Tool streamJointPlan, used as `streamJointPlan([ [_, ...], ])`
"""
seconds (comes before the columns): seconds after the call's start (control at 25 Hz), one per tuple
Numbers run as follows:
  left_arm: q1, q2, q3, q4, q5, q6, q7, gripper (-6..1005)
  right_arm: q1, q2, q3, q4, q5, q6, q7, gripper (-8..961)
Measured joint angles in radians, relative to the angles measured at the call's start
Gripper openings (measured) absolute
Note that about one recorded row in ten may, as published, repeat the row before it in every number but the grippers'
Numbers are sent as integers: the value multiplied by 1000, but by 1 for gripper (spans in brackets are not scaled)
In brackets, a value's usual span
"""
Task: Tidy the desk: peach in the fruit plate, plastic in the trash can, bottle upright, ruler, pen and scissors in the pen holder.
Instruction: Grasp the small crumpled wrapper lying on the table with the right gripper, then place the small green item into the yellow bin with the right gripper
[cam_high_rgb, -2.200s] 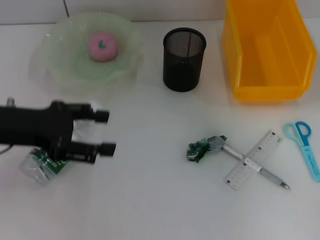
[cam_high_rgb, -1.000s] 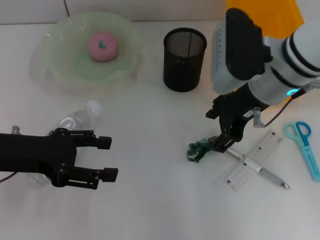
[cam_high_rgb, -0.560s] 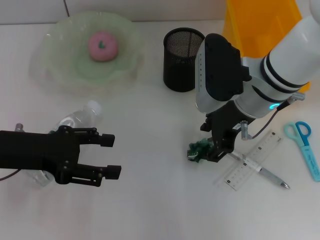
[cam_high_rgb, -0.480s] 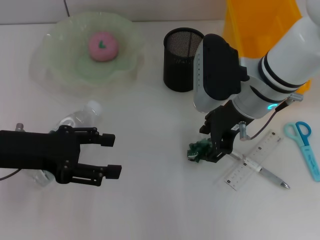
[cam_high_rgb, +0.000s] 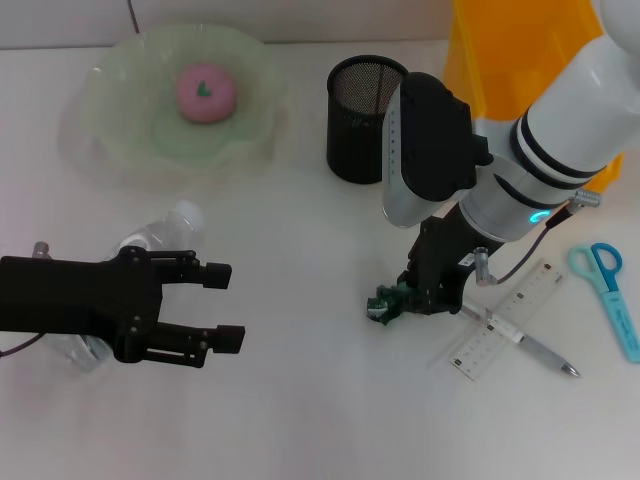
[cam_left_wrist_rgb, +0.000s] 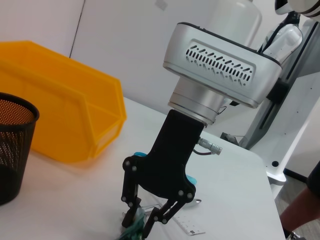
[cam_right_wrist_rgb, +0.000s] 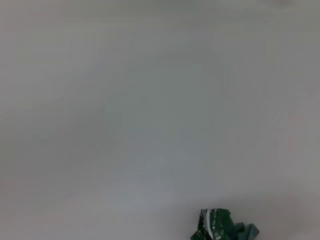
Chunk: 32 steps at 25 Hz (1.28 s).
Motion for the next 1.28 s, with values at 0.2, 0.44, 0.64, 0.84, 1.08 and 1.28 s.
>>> streamJointPlan([
  [0.2,-2,0,0,0,0,3,2,832,-4,0,6,-6,12,1,-1,215],
  [0.44,-4,1,0,0,-1,3,3,832,-59,-5,39,-90,26,-21,-12,181],
  [0.64,-6,2,-3,0,-3,5,3,832,-168,-7,230,-277,122,-118,-72,141],
  [0.84,-9,2,-6,1,-6,13,0,832,-285,-7,501,-432,336,-135,-102,104],
  [1.08,-14,0,-8,1,-6,17,-3,832,-382,-8,759,-396,554,38,-118,55],
  [1.28,-17,-2,-3,0,-5,17,-8,831,-417,-9,809,-239,659,255,-207,23],
])
